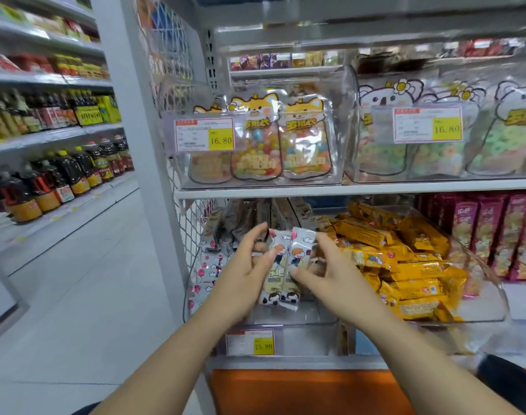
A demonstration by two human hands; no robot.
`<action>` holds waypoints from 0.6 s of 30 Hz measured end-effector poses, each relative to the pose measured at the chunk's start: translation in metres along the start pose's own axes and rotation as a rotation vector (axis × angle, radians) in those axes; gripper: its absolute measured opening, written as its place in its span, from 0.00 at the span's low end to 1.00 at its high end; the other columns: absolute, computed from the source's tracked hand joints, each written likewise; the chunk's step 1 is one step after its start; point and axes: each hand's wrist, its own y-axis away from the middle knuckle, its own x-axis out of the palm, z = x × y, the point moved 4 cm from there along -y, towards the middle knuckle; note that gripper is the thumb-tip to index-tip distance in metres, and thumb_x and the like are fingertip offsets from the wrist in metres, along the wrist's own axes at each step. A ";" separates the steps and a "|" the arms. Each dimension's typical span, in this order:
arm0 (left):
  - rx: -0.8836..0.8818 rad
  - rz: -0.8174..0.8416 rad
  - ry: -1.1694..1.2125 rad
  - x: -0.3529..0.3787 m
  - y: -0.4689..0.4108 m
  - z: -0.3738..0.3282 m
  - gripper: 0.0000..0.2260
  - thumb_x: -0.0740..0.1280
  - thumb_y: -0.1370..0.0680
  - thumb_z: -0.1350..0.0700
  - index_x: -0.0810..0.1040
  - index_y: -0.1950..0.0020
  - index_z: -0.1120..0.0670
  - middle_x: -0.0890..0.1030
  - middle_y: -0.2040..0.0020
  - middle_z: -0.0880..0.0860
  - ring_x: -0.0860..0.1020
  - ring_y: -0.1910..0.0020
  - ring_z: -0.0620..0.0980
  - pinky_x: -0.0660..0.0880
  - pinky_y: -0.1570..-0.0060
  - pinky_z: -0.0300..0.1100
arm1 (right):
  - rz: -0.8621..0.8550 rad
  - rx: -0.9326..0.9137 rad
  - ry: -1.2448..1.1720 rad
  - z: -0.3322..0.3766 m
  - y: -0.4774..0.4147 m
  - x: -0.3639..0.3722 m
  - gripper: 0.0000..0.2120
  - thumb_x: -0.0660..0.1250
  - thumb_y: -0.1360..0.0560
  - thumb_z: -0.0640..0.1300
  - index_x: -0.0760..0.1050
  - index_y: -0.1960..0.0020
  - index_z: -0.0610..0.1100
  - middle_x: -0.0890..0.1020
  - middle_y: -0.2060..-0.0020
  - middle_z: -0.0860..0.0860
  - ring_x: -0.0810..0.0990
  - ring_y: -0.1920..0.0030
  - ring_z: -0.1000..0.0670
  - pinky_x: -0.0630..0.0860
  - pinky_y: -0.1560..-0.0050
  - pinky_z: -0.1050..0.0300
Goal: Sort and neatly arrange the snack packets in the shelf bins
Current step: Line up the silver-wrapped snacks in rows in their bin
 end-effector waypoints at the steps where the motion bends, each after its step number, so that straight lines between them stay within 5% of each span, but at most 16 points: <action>1: 0.030 -0.003 -0.035 -0.002 -0.002 0.000 0.22 0.59 0.19 0.51 0.59 0.26 0.43 0.74 0.49 0.45 0.75 0.62 0.47 0.71 0.64 0.34 | -0.027 -0.024 0.066 -0.001 -0.002 -0.001 0.11 0.69 0.26 0.43 0.71 0.46 0.50 0.82 0.57 0.54 0.80 0.61 0.59 0.79 0.57 0.60; 5: 0.061 0.095 -0.189 -0.007 -0.004 0.011 0.23 0.61 0.20 0.52 0.58 0.28 0.39 0.74 0.49 0.44 0.77 0.65 0.44 0.73 0.66 0.33 | -0.066 -0.102 0.347 -0.008 -0.010 0.003 0.10 0.70 0.28 0.49 0.75 0.49 0.48 0.80 0.58 0.52 0.77 0.58 0.55 0.76 0.57 0.60; 10: 0.143 0.279 -0.516 -0.009 0.008 0.028 0.16 0.63 0.22 0.47 0.68 0.34 0.40 0.75 0.41 0.42 0.72 0.45 0.37 0.71 0.41 0.39 | -0.139 -0.140 0.485 -0.020 -0.015 0.006 0.18 0.70 0.27 0.45 0.71 0.39 0.49 0.74 0.48 0.57 0.70 0.50 0.60 0.64 0.52 0.73; 12: 0.221 0.326 -0.684 -0.011 0.013 0.036 0.17 0.61 0.23 0.42 0.71 0.35 0.41 0.75 0.39 0.41 0.70 0.39 0.39 0.63 0.32 0.44 | -0.142 -0.112 0.455 -0.021 -0.016 0.009 0.21 0.70 0.27 0.44 0.70 0.35 0.49 0.76 0.48 0.55 0.73 0.52 0.59 0.65 0.54 0.73; 15: 0.219 0.397 -0.826 -0.011 0.020 0.051 0.23 0.52 0.27 0.36 0.72 0.36 0.40 0.76 0.40 0.42 0.67 0.36 0.41 0.51 0.27 0.49 | -0.051 -0.042 0.438 -0.027 -0.018 0.024 0.21 0.71 0.27 0.46 0.70 0.36 0.51 0.78 0.61 0.54 0.76 0.62 0.59 0.68 0.63 0.71; 18: 0.240 0.362 -0.827 -0.013 0.022 0.057 0.26 0.49 0.28 0.34 0.74 0.37 0.40 0.75 0.43 0.42 0.68 0.37 0.42 0.54 0.28 0.51 | 0.044 0.038 0.373 -0.038 -0.020 0.042 0.20 0.71 0.27 0.46 0.72 0.37 0.49 0.76 0.60 0.57 0.76 0.64 0.57 0.69 0.61 0.69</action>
